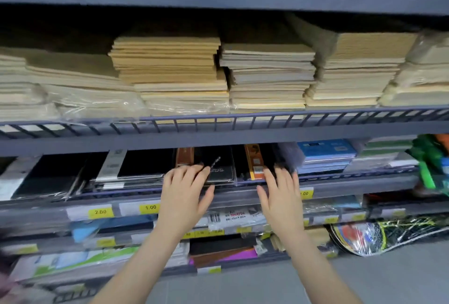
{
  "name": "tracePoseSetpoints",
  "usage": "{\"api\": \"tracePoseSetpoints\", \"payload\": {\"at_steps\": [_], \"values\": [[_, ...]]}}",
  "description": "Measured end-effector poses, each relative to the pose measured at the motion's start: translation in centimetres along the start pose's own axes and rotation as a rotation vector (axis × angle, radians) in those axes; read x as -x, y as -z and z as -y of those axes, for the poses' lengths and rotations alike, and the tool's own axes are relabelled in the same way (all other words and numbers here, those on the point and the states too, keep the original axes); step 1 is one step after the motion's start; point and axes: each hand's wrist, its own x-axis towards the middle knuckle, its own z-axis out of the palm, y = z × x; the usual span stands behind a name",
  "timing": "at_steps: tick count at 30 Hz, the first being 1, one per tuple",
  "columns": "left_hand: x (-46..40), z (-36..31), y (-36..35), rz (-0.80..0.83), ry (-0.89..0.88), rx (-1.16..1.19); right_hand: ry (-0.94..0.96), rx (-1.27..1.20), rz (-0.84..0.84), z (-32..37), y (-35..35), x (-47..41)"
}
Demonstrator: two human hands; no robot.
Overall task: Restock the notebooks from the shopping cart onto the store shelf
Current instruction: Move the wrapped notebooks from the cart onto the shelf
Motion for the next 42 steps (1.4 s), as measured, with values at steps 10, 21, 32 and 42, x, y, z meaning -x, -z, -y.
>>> {"api": "tracePoseSetpoints", "payload": {"at_steps": [10, 21, 32, 42], "values": [[5.3, -0.4, 18.0, 0.596, 0.074, 0.052, 0.159, -0.029, 0.649, 6.8, 17.2, 6.9], [14.4, 2.3, 36.1, 0.556, 0.242, 0.073, 0.258, -0.228, 0.740, 17.9, 26.4, 14.3], [33.4, 20.7, 52.9, 0.604, 0.673, 0.226, 0.102, -0.560, 0.703, 35.6, 26.3, 28.2], [39.0, 30.9, 56.3, 0.703, 0.755, 0.275, -0.008, -0.530, 0.764, 47.1, 24.6, 33.7]]}}
